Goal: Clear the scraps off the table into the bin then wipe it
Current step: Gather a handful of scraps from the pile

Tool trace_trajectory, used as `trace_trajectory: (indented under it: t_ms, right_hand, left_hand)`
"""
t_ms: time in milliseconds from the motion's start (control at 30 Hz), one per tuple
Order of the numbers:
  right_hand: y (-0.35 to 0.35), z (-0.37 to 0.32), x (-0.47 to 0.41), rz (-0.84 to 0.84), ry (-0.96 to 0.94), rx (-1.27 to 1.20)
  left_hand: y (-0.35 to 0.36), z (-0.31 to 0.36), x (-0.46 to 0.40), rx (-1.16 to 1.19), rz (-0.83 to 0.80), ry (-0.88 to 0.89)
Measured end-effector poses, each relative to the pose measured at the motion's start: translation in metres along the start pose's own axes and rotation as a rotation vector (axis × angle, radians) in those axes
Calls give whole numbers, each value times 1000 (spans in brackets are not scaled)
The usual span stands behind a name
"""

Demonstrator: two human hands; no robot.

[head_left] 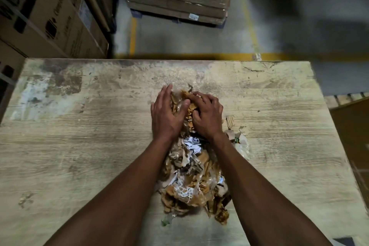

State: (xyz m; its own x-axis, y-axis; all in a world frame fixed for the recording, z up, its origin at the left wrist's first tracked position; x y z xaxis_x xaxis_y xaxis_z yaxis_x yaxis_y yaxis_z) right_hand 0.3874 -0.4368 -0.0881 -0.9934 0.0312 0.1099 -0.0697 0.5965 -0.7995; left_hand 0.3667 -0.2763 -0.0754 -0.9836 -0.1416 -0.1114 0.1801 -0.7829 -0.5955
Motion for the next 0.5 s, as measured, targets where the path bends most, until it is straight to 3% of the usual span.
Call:
trace_trajectory:
  t_ms: [200,500]
  right_hand:
    - [1,3,1,-4,30,-99]
    - [-20,18,3,73,229,-789]
  left_hand:
    - [21,6,-17,34,-31,95]
    - [46,28,-15,37,-102,159]
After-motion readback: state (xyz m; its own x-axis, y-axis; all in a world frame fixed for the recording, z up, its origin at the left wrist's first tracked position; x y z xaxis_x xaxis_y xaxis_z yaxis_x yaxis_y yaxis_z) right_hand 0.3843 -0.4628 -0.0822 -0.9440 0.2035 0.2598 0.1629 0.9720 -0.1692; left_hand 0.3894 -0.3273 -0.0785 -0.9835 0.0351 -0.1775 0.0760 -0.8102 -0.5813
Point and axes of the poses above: each hand's wrist, its own x-axis away from the middle knuckle, its own y-axis out of the palm, z = x × y, the point moved 5 cm from there along -x, towards the middle knuckle, and after that the axes turned 9 degrees about y, right-handed, at the moved point
